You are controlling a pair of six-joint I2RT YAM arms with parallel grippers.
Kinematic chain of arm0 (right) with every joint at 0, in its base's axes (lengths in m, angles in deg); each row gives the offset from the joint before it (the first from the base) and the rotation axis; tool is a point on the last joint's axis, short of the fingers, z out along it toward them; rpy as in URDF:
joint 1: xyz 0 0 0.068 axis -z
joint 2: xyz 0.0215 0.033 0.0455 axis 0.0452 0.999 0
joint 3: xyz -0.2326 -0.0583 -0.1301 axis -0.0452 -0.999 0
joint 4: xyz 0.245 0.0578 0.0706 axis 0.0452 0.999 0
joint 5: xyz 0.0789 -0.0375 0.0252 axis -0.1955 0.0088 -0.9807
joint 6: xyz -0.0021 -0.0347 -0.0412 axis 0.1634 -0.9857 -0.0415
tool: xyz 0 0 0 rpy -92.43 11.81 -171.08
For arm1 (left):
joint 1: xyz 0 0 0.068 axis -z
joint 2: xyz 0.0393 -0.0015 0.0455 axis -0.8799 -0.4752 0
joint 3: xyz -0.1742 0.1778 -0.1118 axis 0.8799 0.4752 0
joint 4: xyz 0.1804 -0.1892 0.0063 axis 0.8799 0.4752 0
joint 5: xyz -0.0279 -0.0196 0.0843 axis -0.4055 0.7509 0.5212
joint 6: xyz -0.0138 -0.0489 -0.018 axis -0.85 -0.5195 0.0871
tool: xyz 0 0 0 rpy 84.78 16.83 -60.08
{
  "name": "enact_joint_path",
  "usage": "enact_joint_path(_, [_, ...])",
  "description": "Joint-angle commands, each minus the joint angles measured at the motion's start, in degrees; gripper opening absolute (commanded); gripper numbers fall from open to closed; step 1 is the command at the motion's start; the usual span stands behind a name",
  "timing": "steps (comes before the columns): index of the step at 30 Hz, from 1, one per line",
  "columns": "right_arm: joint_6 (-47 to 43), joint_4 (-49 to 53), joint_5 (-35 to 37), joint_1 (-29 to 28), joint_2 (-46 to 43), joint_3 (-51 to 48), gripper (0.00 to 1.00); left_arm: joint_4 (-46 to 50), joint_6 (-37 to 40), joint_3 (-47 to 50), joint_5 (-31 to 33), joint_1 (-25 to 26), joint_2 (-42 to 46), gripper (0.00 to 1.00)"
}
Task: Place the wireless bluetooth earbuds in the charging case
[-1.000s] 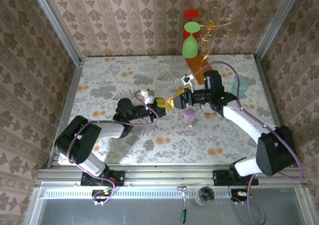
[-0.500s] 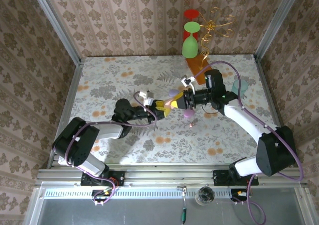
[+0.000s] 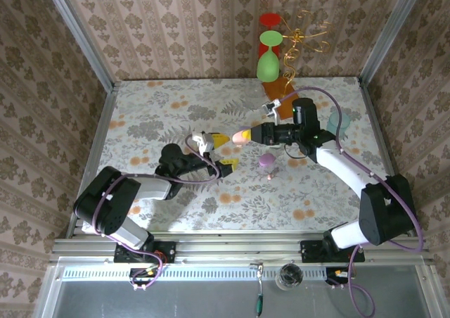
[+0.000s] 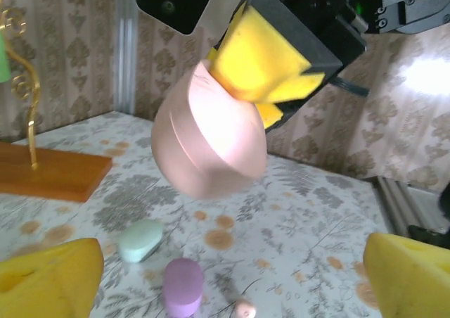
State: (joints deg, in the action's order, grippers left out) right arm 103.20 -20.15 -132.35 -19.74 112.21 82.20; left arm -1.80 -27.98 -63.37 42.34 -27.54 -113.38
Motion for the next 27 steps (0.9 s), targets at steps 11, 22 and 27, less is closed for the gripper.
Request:
enact_joint_path(11, [35.22, -22.28, -6.3, 0.98, 4.19, -7.0, 0.03, -1.91, 16.36, -2.77, 8.25, 0.02, -2.93, 1.0])
enact_joint_path(22, [45.94, -33.46, -9.02, -0.11, 6.1, -8.42, 0.0, -2.15, 15.36, -6.62, 5.35, 1.59, -4.6, 0.89])
enact_joint_path(27, [48.41, -36.45, -9.75, -0.4, 7.02, -8.63, 0.0, -2.33, 14.19, -7.63, 2.39, 1.75, -5.15, 0.8])
